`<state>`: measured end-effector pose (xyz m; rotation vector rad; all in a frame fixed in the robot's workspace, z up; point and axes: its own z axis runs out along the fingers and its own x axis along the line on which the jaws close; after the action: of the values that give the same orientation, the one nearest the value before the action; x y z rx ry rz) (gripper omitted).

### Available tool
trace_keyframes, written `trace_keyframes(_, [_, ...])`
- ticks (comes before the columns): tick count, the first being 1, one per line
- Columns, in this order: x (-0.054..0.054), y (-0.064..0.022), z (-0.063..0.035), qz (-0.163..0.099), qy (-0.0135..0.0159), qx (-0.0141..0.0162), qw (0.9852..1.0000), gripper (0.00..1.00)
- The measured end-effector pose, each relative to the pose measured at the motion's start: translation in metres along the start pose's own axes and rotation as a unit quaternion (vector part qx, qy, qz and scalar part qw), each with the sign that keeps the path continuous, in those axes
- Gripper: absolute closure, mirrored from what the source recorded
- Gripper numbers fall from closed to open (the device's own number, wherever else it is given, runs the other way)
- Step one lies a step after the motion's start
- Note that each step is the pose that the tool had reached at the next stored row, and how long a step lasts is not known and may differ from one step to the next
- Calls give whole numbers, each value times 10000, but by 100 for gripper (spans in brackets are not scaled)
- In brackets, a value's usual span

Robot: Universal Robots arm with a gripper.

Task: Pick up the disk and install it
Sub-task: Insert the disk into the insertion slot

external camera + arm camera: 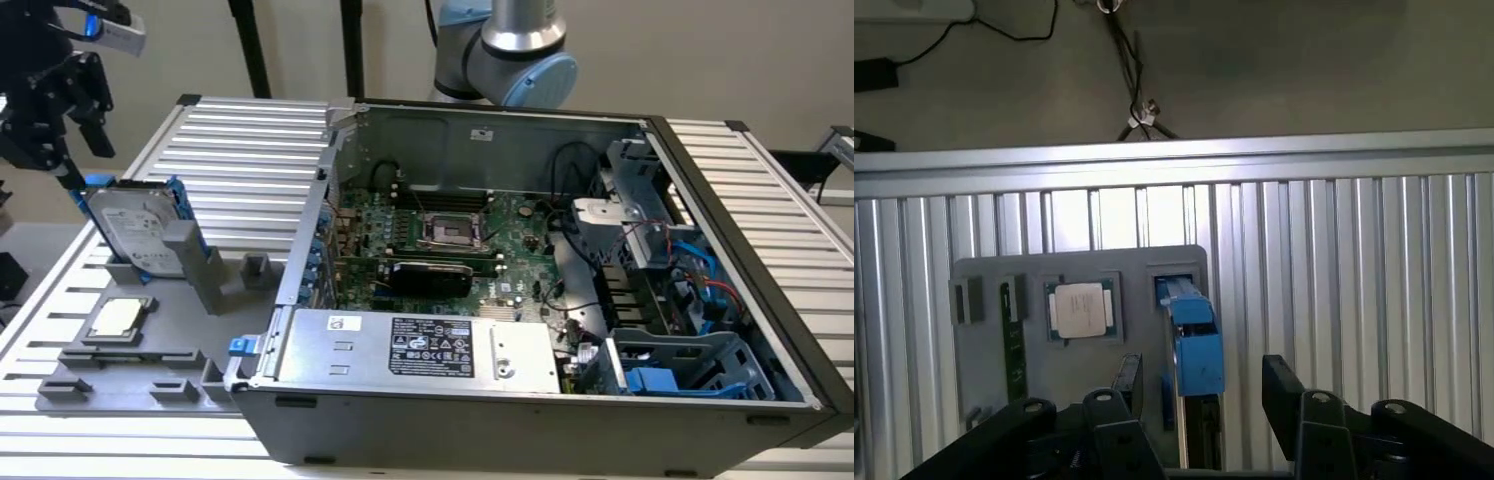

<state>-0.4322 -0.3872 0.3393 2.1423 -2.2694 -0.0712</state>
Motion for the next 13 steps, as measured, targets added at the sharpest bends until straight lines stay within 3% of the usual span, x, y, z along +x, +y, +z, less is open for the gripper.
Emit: trace_keyframes(13, [4,-14,236,0,0,0,10000,40])
